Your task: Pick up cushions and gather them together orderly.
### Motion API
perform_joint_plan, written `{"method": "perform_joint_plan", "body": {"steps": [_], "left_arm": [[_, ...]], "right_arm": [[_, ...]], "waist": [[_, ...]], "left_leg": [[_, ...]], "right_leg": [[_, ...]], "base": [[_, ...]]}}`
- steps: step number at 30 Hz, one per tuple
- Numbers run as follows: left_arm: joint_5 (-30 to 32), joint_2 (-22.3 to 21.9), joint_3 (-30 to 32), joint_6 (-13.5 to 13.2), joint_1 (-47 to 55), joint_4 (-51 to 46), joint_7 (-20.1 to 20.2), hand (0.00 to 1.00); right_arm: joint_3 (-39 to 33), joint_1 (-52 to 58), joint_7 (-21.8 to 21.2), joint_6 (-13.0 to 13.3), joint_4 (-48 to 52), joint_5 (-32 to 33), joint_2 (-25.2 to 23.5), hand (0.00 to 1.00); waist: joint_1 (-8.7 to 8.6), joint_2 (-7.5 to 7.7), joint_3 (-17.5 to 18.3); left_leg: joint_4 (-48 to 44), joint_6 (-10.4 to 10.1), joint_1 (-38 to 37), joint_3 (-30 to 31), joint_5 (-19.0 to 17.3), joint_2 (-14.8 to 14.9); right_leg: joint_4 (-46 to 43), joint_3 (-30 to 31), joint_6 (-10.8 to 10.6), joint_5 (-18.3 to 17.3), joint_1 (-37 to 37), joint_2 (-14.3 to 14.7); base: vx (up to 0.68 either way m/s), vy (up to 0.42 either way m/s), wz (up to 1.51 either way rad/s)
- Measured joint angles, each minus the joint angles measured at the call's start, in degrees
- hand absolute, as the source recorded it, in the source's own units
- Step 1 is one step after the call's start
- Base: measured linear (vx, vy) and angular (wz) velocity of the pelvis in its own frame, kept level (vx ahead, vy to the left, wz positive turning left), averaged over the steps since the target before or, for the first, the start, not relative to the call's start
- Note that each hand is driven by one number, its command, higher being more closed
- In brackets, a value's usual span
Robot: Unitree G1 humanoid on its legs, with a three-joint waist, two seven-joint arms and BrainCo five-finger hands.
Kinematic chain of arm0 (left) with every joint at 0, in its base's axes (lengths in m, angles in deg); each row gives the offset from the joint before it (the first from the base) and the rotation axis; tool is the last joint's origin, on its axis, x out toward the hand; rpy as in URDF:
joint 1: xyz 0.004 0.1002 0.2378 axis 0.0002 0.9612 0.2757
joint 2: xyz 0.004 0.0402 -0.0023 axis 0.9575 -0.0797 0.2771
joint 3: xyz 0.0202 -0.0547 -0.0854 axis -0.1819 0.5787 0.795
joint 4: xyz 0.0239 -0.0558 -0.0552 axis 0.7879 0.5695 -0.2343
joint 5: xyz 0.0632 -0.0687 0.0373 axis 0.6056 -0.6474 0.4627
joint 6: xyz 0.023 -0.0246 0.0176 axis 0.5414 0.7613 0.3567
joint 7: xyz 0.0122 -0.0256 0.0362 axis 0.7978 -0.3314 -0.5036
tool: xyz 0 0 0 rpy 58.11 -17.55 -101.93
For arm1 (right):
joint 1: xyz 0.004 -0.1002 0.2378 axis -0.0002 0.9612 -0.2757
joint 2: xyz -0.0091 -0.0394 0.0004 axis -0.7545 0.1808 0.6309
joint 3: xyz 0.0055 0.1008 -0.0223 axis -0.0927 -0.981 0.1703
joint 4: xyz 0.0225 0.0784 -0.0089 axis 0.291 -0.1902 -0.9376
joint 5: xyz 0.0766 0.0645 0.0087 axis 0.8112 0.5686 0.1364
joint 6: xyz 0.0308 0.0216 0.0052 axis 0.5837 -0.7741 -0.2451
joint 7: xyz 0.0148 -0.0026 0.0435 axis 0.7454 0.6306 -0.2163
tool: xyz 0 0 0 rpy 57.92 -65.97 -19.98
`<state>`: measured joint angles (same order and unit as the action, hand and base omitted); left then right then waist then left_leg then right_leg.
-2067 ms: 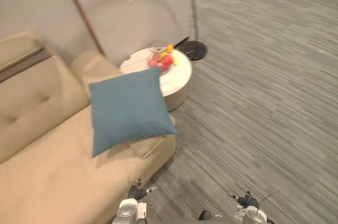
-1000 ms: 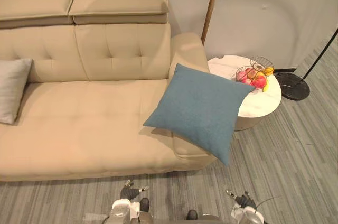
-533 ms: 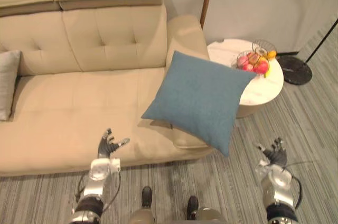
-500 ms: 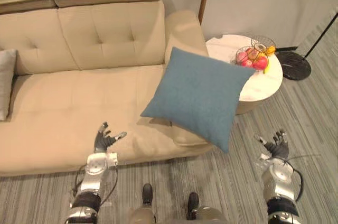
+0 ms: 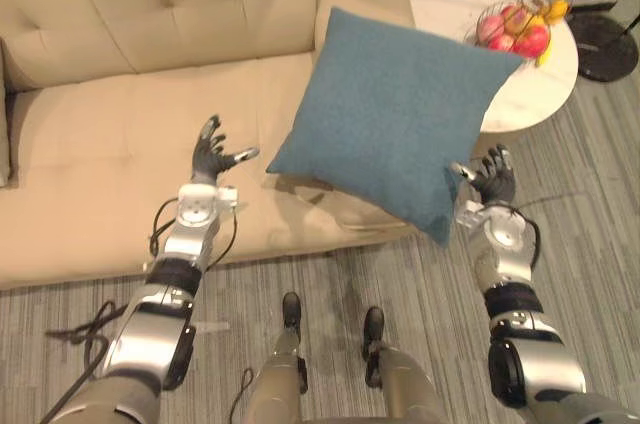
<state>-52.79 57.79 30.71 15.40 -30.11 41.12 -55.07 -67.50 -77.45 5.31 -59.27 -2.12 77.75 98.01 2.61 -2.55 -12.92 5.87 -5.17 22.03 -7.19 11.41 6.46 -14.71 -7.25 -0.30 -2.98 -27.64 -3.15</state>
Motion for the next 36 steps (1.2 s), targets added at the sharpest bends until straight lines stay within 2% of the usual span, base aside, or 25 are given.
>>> {"method": "perform_joint_plan", "body": {"steps": [6, 11, 13, 17, 18, 19, 27, 30, 32, 36], "left_arm": [[0.14, -0.35, -1.18, 0.35, -9.54, 6.46, 0.02, 0.00], [2.09, -2.20, -2.90, 1.43, -14.63, 9.87, 0.07, 0.00], [4.68, -3.34, -4.29, 2.06, -17.94, 11.52, 0.05, 0.00], [6.57, -4.30, -5.88, 3.10, -22.09, 12.64, -0.27, 0.00], [7.04, -4.54, -6.12, 3.14, -22.58, 12.64, -0.58, 0.00], [7.07, -4.61, -6.38, 3.21, -22.86, 12.64, -1.26, 1.00], [6.75, -4.74, -8.79, 3.47, -23.99, 10.54, -2.38, 1.00], [4.53, -4.68, -10.27, 3.48, -23.89, 8.49, -2.77, 1.00], [3.61, -4.69, -10.41, 3.48, -23.22, 6.53, -3.02, 1.00], [-0.03, -4.68, -10.24, 3.09, -17.60, -3.30, -4.20, 1.00]], "right_arm": [[2.27, -5.46, 1.83, -0.19, -0.02, 1.72, -0.71, 0.00], [3.69, -8.27, 2.98, -0.18, -0.02, 1.76, -1.41, 0.00], [5.32, -10.08, 3.66, -0.08, 0.00, 2.33, -2.40, 0.00], [6.90, -12.62, 4.44, 0.02, 0.53, 3.67, -2.32, 0.00], [7.44, -13.22, 4.54, 0.03, 0.62, 4.00, -2.31, 1.00], [7.99, -13.71, 4.68, 0.01, 0.66, 4.07, -2.35, 1.00], [8.61, -15.02, 5.74, -0.09, 2.83, 6.32, -2.16, 1.00], [8.64, -14.89, 5.96, -0.09, 3.61, 6.74, -2.08, 1.00], [8.70, -14.49, 6.04, -0.09, 4.37, 6.91, -2.09, 1.00], [8.81, -8.46, 6.06, 0.17, 11.41, 8.60, -2.41, 1.00]], "waist": [[0.04, 0.59, -1.12], [-0.35, 0.73, -1.28], [-0.49, 1.76, -2.30], [-0.73, 2.53, -2.96], [-0.76, 2.56, -2.98], [-0.75, 2.57, -3.07], [-0.62, 2.58, -3.08], [-0.66, 2.56, -3.14], [-0.71, 2.56, -3.14], [-0.66, 2.56, -3.13]], "left_leg": [[0.03, 1.05, 5.33, -3.27, 0.80, 0.10], [0.00, 1.29, 7.92, -4.16, 1.19, 0.29], [0.00, 1.26, 8.74, -5.29, 1.21, 0.55], [-0.01, 1.12, 11.27, -6.00, 1.32, 1.19], [-0.02, 1.06, 11.76, -6.18, 1.39, 1.24], [-0.02, 1.04, 11.89, -6.39, 1.41, 1.38], [-0.01, 0.95, 11.37, -6.12, 1.45, 1.63], [-0.01, 0.90, 10.08, -5.64, 1.48, 1.68], [0.00, 0.84, 8.94, -5.38, 1.41, 1.75], [-0.01, 0.57, 6.12, -4.55, 1.18, 1.72]], "right_leg": [[-0.85, 1.66, -0.10, 1.64, -6.60, -0.32], [1.80, 2.18, -0.30, 3.72, -8.14, -0.02], [4.10, 3.19, -0.47, 5.20, -8.47, 0.46], [6.31, 3.99, -0.55, 7.31, -10.44, 1.21], [6.84, 4.22, -0.59, 7.52, -10.76, 1.30], [7.28, 4.39, -0.52, 7.90, -10.80, 1.48], [7.22, 4.27, -0.52, 7.93, -10.09, 1.70], [7.40, 3.81, -0.51, 7.92, -8.51, 1.71], [7.52, 3.42, -0.51, 7.89, -7.24, 1.72], [8.09, 2.65, -0.79, 7.45, -3.57, 1.70]], "base": [[-0.07, 0.007, -0.15], [0.02, 0.010, -0.11], [0.05, 0.004, -0.22], [0.04, -0.008, -0.14], [0.05, -0.010, -0.15], [0.05, -0.007, -0.09], [0.03, -0.004, 0.01], [0.03, -0.006, 0.05], [0.05, -0.011, 0.09], [0.07, -0.013, 0.13]]}}
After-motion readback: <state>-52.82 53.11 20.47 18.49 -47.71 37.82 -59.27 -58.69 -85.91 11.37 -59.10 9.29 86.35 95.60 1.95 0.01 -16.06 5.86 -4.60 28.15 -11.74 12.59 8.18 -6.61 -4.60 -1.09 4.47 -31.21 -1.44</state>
